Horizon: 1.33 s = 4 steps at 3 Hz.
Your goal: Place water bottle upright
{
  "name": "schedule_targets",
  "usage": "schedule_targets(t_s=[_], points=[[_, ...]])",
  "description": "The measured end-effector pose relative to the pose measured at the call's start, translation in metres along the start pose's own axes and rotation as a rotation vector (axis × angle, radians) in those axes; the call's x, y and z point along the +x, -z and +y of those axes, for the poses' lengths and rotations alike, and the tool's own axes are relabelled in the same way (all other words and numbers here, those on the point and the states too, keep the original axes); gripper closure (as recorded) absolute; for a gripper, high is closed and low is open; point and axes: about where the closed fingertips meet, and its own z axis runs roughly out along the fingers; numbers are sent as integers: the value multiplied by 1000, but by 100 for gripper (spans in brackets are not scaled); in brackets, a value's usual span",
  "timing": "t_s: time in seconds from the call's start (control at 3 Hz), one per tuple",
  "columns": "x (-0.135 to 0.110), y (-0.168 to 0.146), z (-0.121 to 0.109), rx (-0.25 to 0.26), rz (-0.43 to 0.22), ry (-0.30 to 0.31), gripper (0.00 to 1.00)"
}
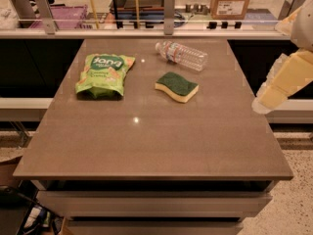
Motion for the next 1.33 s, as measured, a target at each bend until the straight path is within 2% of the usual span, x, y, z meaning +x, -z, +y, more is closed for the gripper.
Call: schedule_targets(t_s=[0.67,1.0,1.33], points=[[-2,-3,-25,9,-110,-273,0],[6,-3,-46,17,-126,-409,0],[14,-7,-71,9,-111,-514,0]])
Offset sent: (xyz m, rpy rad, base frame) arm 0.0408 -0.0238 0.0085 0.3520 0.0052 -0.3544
